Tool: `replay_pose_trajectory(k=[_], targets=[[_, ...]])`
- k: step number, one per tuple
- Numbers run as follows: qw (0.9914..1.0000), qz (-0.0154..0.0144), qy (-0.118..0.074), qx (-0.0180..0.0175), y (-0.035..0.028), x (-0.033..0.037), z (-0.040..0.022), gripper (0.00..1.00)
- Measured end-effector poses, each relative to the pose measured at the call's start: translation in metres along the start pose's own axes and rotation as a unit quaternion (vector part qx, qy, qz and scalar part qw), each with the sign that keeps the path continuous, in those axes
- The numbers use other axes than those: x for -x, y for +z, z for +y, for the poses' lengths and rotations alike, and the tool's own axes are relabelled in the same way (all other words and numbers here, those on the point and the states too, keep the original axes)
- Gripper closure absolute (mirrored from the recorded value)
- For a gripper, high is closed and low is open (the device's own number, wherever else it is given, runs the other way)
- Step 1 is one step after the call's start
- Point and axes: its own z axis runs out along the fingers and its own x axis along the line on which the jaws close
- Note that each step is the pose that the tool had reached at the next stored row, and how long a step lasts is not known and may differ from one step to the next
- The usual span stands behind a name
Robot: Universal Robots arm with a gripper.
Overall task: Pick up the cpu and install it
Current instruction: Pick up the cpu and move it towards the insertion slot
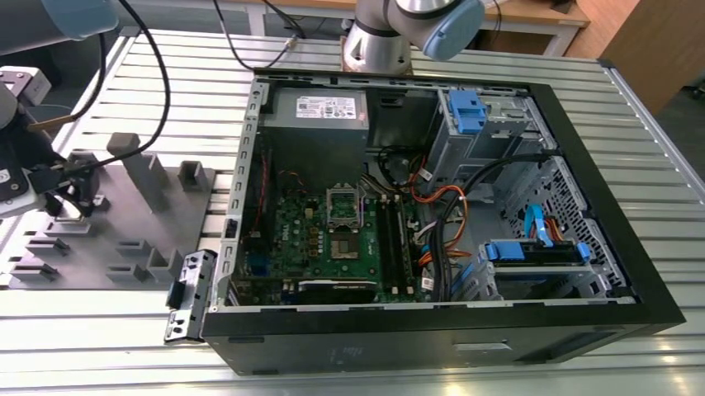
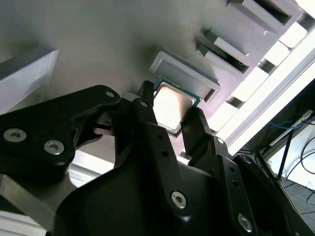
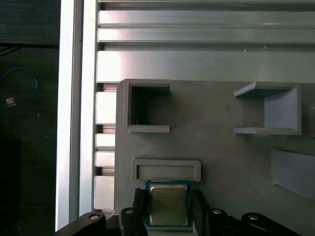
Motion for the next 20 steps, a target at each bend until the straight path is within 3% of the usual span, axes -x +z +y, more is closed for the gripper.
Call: replay_pose_trajectory(k=[5, 20], targets=[[1.0, 0.0, 0.0, 0.0007, -0.0136, 0.0005, 0.0005, 0.53], [0.99998, 0.0, 0.0, 0.0059, -0.0723, 0.0023, 0.0031, 0.53]])
